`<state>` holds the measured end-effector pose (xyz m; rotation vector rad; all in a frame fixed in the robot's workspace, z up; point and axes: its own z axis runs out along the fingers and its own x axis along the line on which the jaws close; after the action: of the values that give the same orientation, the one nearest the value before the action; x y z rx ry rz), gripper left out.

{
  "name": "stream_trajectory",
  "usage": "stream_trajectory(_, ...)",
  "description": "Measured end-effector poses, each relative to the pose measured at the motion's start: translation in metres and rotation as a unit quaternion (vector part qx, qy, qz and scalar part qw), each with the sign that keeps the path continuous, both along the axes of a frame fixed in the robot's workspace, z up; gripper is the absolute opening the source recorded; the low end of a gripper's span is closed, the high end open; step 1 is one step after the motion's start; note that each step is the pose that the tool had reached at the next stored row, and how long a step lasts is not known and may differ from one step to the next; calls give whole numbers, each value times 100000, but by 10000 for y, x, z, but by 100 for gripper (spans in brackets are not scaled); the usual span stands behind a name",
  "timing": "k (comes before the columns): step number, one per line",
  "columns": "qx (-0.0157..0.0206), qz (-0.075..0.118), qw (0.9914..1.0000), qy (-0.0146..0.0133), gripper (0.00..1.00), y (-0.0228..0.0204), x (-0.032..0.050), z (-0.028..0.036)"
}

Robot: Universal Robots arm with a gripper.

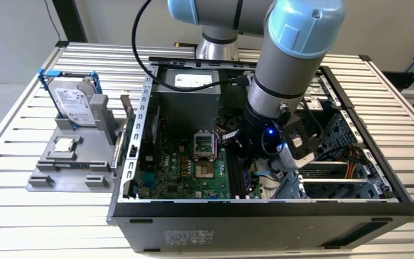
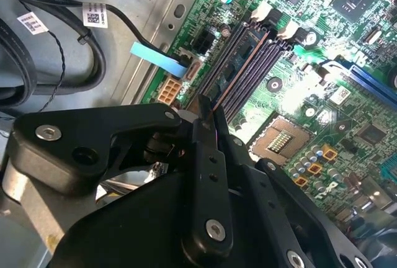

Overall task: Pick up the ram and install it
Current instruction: 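Insert the ram into the slot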

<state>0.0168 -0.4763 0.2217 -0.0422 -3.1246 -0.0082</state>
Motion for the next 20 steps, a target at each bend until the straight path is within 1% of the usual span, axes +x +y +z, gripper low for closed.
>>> stream_trajectory(3,-16,-131,100000,4,0,0,1,-22)
stream_trajectory(12,-19,-159,100000,4,0,-1,5,-33)
stream_trajectory(20,-24,-158,100000,5,0,-1,5,-68)
